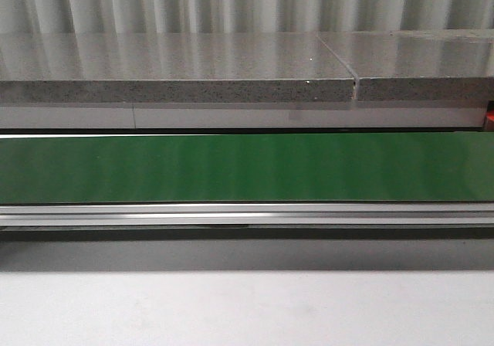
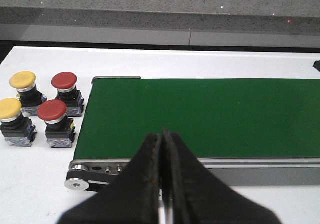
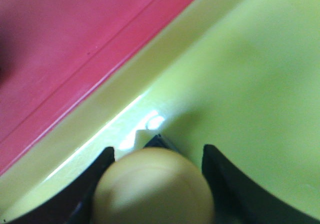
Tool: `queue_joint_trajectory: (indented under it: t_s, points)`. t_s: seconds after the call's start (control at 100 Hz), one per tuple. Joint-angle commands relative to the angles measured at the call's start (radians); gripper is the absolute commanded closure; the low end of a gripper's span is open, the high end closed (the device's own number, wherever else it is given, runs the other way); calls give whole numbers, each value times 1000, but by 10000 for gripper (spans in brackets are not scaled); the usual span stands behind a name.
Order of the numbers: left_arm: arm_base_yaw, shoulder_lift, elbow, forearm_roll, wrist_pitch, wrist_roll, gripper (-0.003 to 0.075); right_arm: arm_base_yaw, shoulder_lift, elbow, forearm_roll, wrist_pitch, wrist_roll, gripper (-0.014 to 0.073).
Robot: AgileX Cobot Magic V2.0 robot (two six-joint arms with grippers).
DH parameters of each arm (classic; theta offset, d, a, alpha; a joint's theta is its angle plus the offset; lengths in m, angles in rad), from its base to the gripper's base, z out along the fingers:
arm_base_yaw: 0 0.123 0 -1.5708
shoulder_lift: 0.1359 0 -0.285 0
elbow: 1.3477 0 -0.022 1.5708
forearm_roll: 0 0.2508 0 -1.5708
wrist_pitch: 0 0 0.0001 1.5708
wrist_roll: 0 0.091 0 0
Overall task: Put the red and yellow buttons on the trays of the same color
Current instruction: 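Carry the yellow button into the yellow tray and release it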
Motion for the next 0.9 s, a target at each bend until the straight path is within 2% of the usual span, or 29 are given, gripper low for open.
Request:
queue_joint_trajectory:
  t_s: [0.0,0.08,0.2,0.28,0.57,0.89]
  points:
    - [-8,9,-25,4,-70,-1,740,-7,-38,-26,8,-37,-2,447]
    - [-8,9,-25,4,-70,-1,740,-7,-38,-26,8,-37,-2,327]
    - [-8,9,-25,4,-70,-1,740,-7,-38,-26,8,-36,-2,79]
    - [-8,9,-25,4,-70,-1,740,-7,-38,-26,9,-31,-2,-18]
    - [-8,9,-25,4,-70,-1,740,-5,-81,-28,10,-19,-2,-6]
    - [-8,9,-25,4,-70,-1,740,0,-255,-37,37,7,-2,-6]
